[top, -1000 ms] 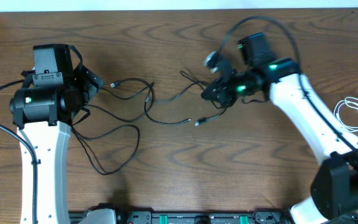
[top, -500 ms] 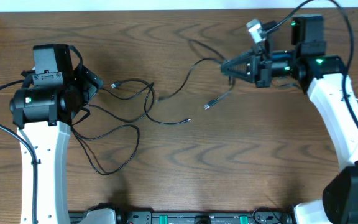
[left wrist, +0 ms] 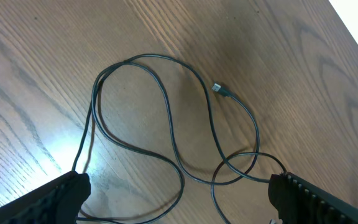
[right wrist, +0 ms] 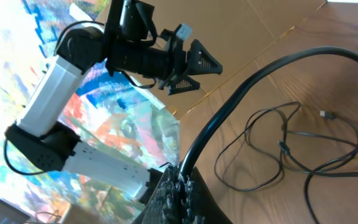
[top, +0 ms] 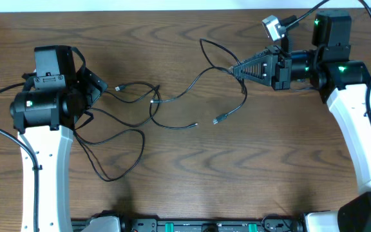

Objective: Untangle cables

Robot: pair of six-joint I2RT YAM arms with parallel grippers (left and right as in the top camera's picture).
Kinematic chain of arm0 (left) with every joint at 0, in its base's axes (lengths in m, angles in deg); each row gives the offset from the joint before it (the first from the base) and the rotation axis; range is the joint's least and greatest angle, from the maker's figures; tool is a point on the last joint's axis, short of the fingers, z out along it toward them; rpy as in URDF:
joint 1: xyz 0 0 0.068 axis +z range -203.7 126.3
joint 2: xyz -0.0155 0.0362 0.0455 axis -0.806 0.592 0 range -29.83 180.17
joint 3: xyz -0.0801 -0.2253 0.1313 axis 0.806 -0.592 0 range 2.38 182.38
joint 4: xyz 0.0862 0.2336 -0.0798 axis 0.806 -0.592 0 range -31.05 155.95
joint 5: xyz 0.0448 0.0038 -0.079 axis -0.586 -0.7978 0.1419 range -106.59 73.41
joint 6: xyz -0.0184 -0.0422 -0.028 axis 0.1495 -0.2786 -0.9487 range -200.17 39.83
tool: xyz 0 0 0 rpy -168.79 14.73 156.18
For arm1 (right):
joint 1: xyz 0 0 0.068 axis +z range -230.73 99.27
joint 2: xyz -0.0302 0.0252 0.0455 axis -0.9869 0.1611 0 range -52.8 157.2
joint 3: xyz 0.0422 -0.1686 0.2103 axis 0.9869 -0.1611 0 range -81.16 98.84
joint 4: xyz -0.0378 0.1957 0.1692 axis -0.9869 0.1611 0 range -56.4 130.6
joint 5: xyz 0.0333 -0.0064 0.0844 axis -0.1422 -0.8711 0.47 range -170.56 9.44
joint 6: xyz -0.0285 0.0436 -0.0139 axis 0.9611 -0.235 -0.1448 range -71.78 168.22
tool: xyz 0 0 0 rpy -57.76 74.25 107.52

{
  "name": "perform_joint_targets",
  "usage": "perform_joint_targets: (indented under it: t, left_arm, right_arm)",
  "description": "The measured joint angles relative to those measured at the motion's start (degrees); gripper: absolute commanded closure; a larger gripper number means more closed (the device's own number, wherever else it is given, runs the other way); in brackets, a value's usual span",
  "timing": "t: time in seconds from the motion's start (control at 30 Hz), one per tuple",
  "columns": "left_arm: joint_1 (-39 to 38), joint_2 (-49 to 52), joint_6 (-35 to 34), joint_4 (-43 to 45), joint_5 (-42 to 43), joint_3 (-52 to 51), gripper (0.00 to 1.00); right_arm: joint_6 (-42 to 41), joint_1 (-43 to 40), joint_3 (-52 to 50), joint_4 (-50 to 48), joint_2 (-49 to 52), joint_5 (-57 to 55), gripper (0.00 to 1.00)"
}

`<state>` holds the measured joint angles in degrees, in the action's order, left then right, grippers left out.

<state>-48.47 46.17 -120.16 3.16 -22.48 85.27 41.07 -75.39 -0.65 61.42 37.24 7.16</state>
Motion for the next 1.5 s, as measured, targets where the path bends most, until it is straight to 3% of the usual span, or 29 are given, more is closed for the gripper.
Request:
perform_joint_targets:
  t: [0.37,0.7,0.9,1.0,1.07,1.13,1.3,1.5]
  left_arm:
    - [0.02,0.0,0.0,0.0,-0.02,0.0,0.03]
    - [0.02,0.0,-0.02,0.09,0.0,0.0,0.02]
    - [0.0,0.0,-0.04,3.02,0.57,0.02,0.02]
    - [0.0,0.0,-0.02,0.83,1.55,-0.11,0.01]
    - [0.0,0.0,0.31,0.28,2.84,-0.79,0.13]
    - [-0.02,0.13,1.6,0.35,4.31,-2.43,0.28]
    - [-0.39,3.19,9.79,5.09,10.43,-8.79,0.28]
    - [-0.63,11.28,19.41,9.11,25.79,-12.5,0.28]
  right_arm:
    - [-1.38,1.01,-0.02,7.63,-0.33,0.15,0.99]
    - [-2.38,1.22,-0.02,2.56,-0.33,0.24,0.99]
    - [-16.7,1.22,-0.04,-12.52,-0.33,0.42,0.99]
    - [-23.67,1.22,0.0,-13.9,-0.35,0.42,0.99]
    - [-26.43,1.22,0.0,-13.44,-0.35,0.42,0.99]
    - [-27.71,1.22,0.0,-12.55,-0.35,0.44,0.99]
    - [-27.74,1.22,0.0,-7.93,-0.35,0.46,0.99]
    - [-26.69,1.22,0.0,-6.6,-0.35,0.44,0.99]
